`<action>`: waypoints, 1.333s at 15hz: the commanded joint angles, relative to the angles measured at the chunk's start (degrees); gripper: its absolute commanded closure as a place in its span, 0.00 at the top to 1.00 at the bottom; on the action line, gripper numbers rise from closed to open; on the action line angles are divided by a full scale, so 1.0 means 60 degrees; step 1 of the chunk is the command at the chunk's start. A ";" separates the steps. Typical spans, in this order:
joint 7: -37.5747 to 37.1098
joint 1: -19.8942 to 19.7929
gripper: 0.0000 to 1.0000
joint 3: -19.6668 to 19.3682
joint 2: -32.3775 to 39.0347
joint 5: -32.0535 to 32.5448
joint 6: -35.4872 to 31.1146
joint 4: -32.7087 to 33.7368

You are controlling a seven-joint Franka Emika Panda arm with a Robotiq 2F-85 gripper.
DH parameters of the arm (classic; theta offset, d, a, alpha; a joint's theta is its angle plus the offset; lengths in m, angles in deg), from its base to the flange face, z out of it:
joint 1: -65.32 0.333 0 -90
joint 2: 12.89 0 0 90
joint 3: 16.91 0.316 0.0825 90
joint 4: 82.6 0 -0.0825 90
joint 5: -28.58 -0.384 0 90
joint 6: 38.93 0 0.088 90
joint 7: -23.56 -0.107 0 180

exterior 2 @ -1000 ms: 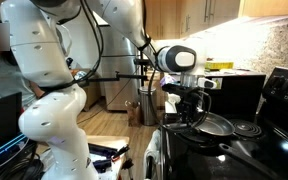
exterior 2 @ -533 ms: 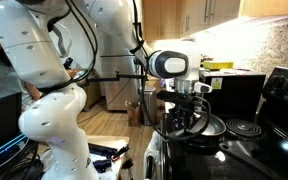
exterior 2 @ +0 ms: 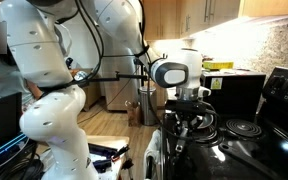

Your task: Move the pan to the back left plate

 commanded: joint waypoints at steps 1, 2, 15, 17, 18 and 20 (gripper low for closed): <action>0.1740 -0.0178 0.07 -0.0206 -0.0197 -0.0191 0.0767 0.0267; 0.1837 -0.0264 0.07 -0.0236 -0.0275 0.0036 0.1011 0.0347; 0.2026 -0.0711 0.07 -0.0288 -0.0376 0.1637 0.1979 0.0666; 0.2126 -0.0691 0.07 -0.0290 -0.0309 0.1642 0.1868 0.0700; 0.2093 -0.0688 0.07 -0.0285 -0.0306 0.1667 0.1758 0.0695; 0.2092 -0.0678 0.07 -0.0274 -0.0294 0.1688 0.1664 0.0719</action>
